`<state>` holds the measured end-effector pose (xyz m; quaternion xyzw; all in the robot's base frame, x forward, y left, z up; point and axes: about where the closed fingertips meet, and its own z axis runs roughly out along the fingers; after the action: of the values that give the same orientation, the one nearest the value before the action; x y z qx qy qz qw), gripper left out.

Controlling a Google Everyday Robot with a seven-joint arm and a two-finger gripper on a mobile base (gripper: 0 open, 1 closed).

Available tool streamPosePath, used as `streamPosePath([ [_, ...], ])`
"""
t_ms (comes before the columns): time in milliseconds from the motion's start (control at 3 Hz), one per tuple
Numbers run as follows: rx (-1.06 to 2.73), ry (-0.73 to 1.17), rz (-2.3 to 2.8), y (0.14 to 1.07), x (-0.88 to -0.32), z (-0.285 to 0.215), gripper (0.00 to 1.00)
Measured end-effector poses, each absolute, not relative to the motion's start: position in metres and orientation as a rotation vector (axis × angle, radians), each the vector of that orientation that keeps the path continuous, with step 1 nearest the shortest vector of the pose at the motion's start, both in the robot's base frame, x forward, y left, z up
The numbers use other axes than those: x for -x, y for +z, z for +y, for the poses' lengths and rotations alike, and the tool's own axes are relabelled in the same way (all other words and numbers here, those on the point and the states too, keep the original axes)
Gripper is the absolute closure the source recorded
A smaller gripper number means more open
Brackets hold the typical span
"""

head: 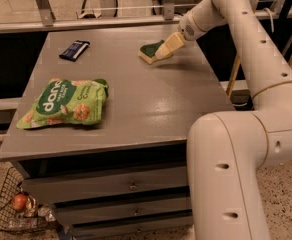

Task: Move sponge near green rice chip bag

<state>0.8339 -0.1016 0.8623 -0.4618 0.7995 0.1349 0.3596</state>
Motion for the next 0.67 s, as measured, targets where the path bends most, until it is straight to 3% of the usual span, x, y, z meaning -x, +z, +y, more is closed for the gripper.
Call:
streamPosePath([
  [333,1.200,0.381,2.105,0.8459,-0.8333,-0.0919,0.00],
  [667,1.206,0.398,2.130,0.8382,-0.8327,-0.0855,0.19],
])
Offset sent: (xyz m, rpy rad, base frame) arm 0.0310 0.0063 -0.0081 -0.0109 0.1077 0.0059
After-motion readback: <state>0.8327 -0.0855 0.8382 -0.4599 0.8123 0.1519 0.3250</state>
